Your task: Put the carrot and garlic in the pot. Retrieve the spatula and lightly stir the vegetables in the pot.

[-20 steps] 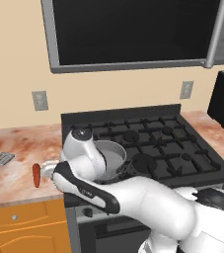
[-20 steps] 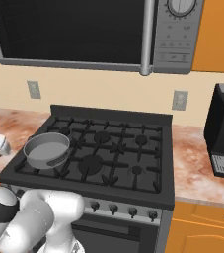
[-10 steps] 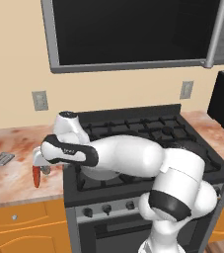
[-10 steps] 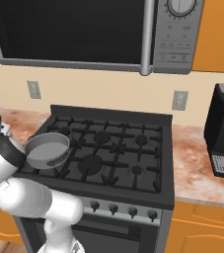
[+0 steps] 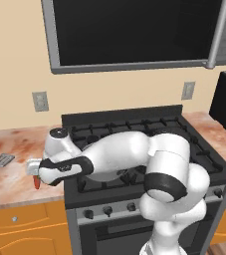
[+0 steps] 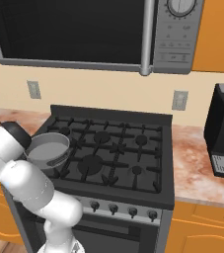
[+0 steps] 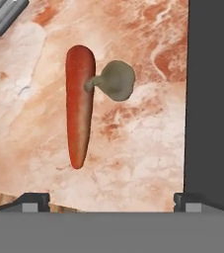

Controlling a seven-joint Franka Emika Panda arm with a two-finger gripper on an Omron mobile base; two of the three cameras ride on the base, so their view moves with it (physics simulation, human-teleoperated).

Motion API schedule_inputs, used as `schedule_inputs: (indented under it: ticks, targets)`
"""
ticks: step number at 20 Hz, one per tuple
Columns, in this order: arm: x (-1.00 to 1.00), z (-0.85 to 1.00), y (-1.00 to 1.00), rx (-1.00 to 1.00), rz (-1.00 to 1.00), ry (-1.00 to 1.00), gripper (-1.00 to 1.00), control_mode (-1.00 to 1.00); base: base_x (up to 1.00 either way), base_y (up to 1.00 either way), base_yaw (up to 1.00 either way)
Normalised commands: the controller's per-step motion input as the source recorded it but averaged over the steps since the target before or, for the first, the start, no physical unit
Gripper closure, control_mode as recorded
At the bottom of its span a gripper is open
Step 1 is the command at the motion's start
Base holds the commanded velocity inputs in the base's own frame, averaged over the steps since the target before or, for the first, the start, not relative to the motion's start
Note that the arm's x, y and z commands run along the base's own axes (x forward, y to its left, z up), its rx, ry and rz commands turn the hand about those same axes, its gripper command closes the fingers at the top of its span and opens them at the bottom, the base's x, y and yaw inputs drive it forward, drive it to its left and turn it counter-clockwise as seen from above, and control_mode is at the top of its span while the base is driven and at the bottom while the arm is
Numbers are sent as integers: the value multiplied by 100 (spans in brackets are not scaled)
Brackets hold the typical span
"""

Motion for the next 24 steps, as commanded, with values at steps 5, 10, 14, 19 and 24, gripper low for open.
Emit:
schedule_inputs:
  ticks: [5,10,14,19,24]
  targets:
    - [0,-3,30,0,-5,-2,-100,-100,0,0,0]
    - [15,0,1,0,0,0,-100,-100,0,0,0]
    - [13,0,0,0,0,0,-100,-100,0,0,0]
    - [14,-8,6,0,0,0,-100,-100,0,0,0]
    - [21,-23,15,0,0,2,-100,-100,0,0,0]
